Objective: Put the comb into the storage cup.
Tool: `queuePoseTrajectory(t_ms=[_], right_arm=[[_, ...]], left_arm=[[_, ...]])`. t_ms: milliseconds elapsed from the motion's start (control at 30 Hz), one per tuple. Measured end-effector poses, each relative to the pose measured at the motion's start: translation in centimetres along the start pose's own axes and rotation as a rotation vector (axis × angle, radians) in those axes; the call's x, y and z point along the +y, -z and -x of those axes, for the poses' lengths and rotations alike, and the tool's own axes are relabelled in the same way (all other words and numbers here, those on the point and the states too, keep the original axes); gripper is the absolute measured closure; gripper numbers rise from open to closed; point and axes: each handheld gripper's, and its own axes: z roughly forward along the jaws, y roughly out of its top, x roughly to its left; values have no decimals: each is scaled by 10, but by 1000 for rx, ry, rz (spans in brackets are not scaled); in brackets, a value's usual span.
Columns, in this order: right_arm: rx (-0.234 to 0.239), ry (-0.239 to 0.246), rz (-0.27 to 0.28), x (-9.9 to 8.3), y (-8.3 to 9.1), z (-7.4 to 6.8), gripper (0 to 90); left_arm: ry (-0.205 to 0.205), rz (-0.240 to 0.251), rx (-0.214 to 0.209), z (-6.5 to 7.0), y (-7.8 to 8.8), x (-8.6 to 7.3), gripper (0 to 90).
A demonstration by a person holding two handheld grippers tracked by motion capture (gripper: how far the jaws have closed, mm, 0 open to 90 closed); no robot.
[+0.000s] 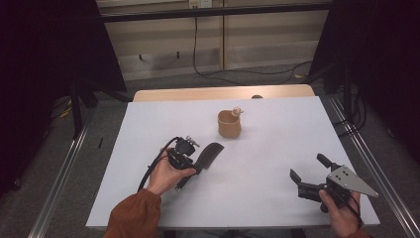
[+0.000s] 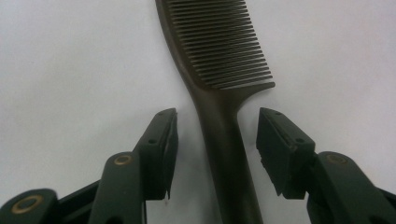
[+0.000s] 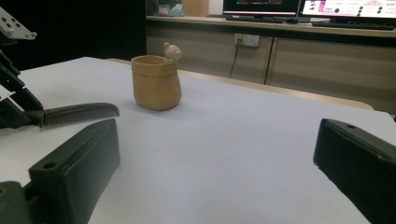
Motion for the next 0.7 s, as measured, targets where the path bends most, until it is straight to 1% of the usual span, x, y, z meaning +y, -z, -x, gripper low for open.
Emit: queuePoseTrajectory(t_ms=[167, 200, 300, 367, 433, 467, 533, 567, 700], right_arm=[[1, 0, 2, 0, 0, 0, 0], [1, 0, 0, 0, 0, 0, 0], [2, 1, 0, 0, 0, 0, 0], [0, 0, 0, 0, 0, 0, 0], [1, 2, 1, 0, 0, 0, 0], [2, 2, 0, 0, 0, 0, 0], [3, 3, -3, 0, 0, 0, 0], [2, 2, -2, 0, 0, 0, 0], [2, 1, -3, 0, 0, 0, 0]], left_arm=[[6, 1, 17, 2, 0, 0, 540], [-4, -7, 21, 2, 0, 0, 541], [-18, -11, 37, 4, -1, 0, 545], [-24, -17, 40, 5, -1, 1, 554], [-32, -17, 52, 7, -1, 1, 559], [-27, -16, 57, 8, -1, 1, 561], [-30, -26, 57, 8, -1, 2, 573], [-23, -24, 56, 8, -1, 2, 581], [-17, -26, 51, 8, -1, 2, 636]])
